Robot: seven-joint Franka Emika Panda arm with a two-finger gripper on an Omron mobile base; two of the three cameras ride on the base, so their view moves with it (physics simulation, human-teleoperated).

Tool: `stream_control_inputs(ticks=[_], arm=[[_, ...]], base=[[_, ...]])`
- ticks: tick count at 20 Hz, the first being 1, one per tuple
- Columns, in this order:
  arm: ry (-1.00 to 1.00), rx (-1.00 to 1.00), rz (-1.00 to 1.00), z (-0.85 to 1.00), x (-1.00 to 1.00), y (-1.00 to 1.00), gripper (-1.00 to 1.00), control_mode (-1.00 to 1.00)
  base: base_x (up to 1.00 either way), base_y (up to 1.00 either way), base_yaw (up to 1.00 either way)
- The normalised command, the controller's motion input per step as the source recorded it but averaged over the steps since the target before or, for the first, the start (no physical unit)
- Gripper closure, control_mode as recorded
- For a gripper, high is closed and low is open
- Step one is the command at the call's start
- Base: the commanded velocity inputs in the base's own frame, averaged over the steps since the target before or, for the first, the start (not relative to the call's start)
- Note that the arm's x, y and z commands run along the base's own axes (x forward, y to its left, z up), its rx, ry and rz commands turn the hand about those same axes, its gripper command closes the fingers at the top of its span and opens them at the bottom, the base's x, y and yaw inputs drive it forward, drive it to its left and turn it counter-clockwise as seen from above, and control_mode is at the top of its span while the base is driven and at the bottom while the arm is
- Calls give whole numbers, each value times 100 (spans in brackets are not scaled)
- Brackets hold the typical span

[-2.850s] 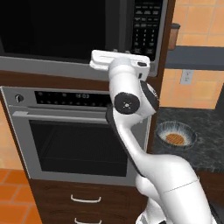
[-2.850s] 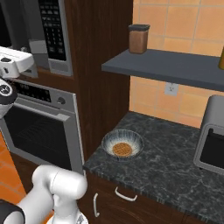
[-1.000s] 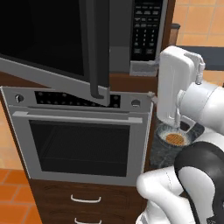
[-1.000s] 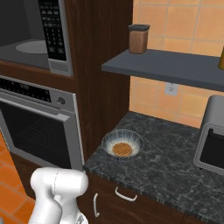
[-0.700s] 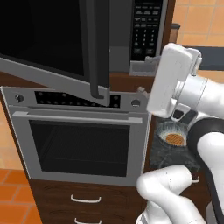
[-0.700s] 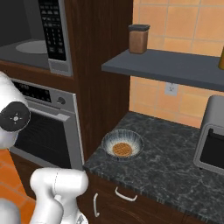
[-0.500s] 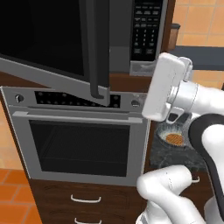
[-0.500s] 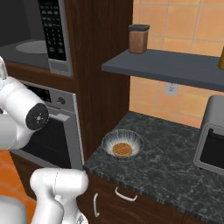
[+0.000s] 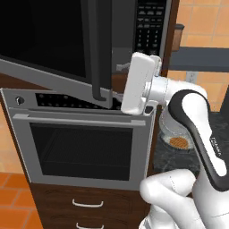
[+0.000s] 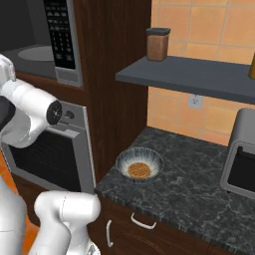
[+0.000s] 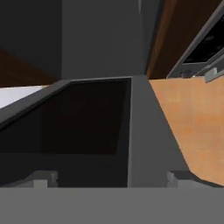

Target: Open the microwave, place the bowl with waffle inside the microwave, then close the microwave door and turn it on.

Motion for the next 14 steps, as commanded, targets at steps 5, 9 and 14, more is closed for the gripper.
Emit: stream_control_inputs(ticks=[5, 9, 14], arm=[[-8, -13, 7, 0, -5, 43, -100, -100], [-24, -20, 8, 3, -63, 39, -100, -100], [-26, -17, 8, 14, -86, 34, -100, -100]], base=[[0, 0, 0], [0, 0, 0], [0, 0, 0]])
